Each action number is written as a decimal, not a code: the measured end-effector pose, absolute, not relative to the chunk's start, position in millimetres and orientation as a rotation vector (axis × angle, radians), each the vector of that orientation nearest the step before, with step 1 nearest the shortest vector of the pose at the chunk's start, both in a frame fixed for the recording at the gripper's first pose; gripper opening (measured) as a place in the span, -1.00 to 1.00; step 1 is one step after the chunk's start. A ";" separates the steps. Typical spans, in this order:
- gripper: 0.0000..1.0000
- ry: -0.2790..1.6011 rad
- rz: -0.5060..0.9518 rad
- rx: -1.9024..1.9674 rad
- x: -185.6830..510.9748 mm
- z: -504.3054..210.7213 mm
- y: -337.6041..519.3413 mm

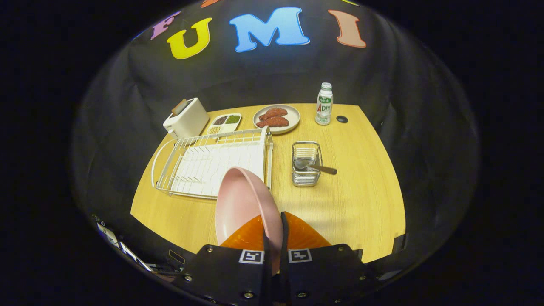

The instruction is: Take the plate from the dish rack, then take the spoon from the basket and place it into the plate.

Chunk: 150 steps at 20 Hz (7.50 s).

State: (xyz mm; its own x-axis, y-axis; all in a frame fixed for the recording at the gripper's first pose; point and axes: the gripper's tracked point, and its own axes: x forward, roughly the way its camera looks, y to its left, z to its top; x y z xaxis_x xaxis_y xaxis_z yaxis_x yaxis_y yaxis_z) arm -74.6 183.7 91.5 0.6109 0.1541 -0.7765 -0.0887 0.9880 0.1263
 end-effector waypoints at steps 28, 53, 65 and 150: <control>-0.71 1.062 0.231 0.181 -75.6 -43.2 210.5; -0.69 0.480 0.101 0.107 -30.8 49.4 140.2; -0.69 0.291 0.019 0.141 22.6 28.5 96.2; -0.73 0.381 0.551 0.113 -51.4 104.2 295.1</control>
